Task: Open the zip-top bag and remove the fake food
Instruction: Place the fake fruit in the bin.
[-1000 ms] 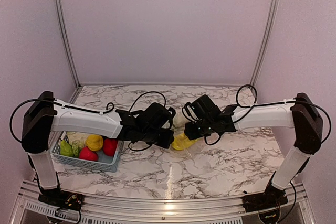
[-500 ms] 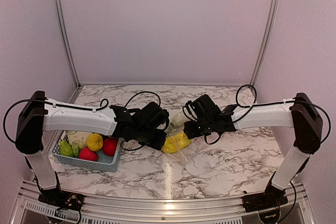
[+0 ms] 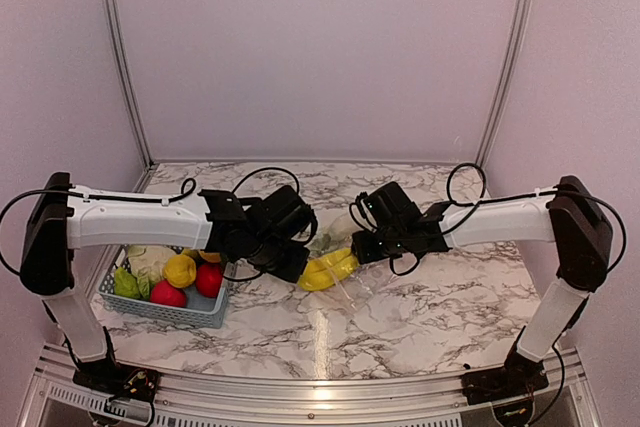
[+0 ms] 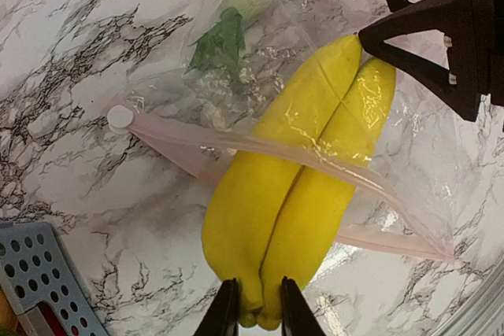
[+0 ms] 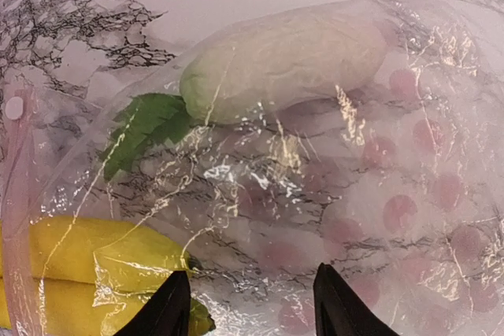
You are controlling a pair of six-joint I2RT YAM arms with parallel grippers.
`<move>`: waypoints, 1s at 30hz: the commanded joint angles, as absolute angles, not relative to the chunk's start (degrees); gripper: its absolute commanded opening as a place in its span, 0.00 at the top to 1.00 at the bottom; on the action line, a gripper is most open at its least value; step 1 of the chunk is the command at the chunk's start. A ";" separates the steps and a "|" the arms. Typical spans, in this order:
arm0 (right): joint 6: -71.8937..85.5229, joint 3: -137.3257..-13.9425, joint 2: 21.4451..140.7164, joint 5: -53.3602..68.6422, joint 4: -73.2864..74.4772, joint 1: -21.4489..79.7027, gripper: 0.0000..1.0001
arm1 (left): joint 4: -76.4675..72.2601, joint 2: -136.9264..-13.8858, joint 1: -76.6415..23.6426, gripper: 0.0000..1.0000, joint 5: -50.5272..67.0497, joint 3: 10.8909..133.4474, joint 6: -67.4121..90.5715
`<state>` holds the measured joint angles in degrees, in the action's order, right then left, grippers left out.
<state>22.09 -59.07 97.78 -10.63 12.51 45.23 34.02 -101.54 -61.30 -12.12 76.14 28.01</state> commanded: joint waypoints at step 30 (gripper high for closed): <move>21.98 -58.91 101.38 -9.52 9.29 44.74 0.48 | 51.09 -84.55 -61.61 0.83 -20.01 69.69 35.62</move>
<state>22.11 -58.13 100.20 -9.96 9.89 45.10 47.88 -87.83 -61.30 -17.72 70.43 33.34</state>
